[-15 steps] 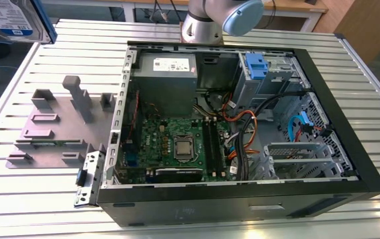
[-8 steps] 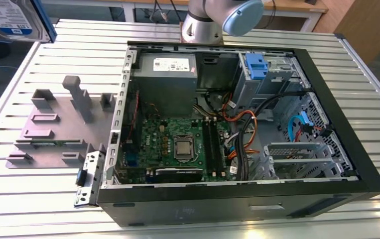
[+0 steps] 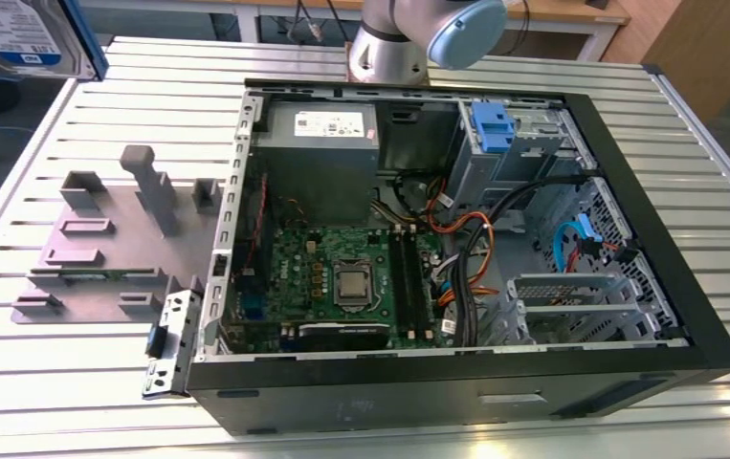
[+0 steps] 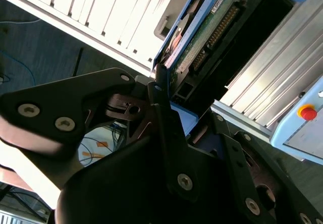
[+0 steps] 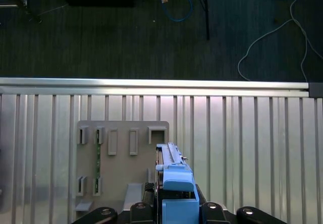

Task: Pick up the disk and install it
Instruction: 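Pick up the disk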

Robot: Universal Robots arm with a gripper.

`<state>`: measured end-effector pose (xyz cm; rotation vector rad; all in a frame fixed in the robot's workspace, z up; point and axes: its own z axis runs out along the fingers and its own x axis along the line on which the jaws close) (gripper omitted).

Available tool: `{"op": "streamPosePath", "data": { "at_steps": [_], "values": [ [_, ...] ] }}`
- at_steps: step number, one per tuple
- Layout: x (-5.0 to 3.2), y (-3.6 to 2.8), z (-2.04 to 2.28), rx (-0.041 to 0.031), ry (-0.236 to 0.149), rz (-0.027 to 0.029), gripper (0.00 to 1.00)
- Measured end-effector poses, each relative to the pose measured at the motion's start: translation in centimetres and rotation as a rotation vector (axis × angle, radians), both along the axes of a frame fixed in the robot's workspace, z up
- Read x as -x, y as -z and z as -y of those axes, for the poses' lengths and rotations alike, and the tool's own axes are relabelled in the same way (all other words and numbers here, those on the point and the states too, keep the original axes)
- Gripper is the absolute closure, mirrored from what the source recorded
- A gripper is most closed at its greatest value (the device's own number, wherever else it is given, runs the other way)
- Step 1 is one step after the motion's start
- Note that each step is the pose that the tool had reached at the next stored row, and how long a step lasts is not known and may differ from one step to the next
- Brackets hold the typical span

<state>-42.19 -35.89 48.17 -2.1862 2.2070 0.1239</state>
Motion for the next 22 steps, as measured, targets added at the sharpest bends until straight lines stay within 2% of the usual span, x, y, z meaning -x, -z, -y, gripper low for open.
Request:
{"op": "streamPosePath", "data": {
  "at_steps": [4, 6, 10, 12, 22],
  "values": [
    [0.00, -0.07, 0.00, 0.0000, 0.000, 0.0000, 0.63],
    [0.01, -1.03, 0.00, 0.0000, 0.000, 0.0001, 0.63],
    [0.00, -1.10, 0.00, 0.0000, 0.000, 0.0000, 0.63],
    [0.00, -1.67, 0.00, 0.0000, 0.000, -0.0001, 0.63],
    [0.00, -1.91, 0.00, 0.0000, 0.000, 0.0000, 0.63]
  ]
}}
